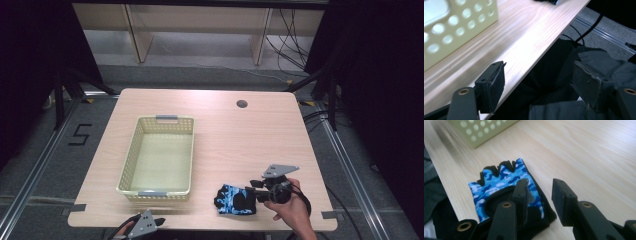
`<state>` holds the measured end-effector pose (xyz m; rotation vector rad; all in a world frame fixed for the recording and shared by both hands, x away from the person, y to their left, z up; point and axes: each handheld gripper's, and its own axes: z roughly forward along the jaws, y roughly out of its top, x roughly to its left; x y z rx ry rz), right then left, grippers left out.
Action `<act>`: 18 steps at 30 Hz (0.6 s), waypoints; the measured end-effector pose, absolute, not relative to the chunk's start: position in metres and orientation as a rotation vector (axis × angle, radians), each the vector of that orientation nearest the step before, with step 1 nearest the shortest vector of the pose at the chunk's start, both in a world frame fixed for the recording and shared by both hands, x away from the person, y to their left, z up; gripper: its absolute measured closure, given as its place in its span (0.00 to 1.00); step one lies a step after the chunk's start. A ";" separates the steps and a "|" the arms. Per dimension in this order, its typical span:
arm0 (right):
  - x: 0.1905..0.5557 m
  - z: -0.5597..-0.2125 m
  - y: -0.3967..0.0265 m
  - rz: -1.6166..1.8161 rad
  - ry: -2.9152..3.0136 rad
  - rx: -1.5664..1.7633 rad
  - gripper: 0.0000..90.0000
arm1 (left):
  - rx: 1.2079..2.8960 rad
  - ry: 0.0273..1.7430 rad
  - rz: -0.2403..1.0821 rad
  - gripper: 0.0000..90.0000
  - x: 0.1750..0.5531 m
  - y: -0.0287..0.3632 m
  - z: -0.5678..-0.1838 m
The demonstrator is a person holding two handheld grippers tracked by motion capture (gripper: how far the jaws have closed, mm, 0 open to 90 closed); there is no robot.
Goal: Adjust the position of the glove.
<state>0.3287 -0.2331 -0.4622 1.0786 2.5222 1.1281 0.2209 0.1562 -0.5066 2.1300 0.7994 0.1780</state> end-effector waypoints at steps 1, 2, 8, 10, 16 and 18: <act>0.324 -0.461 -0.237 1.144 2.505 1.076 0.74 | 2.149 0.781 0.182 0.30 0.222 0.154 -0.506; 0.319 -0.460 -0.240 1.138 2.488 1.117 0.74 | 2.154 0.762 0.186 0.31 0.222 0.150 -0.504; 0.294 -0.476 -0.268 1.193 2.334 1.400 0.71 | 2.143 0.660 0.180 0.35 0.229 0.117 -0.492; 0.289 -0.480 -0.272 1.206 2.332 1.482 0.70 | 2.144 0.611 0.196 0.38 0.233 0.105 -0.488; 0.287 -0.484 -0.272 1.278 2.280 1.541 0.66 | 2.166 0.562 0.204 0.44 0.252 0.077 -0.481; 0.289 -0.486 -0.273 1.266 2.270 1.519 0.64 | 2.160 0.563 0.201 0.44 0.257 0.068 -0.481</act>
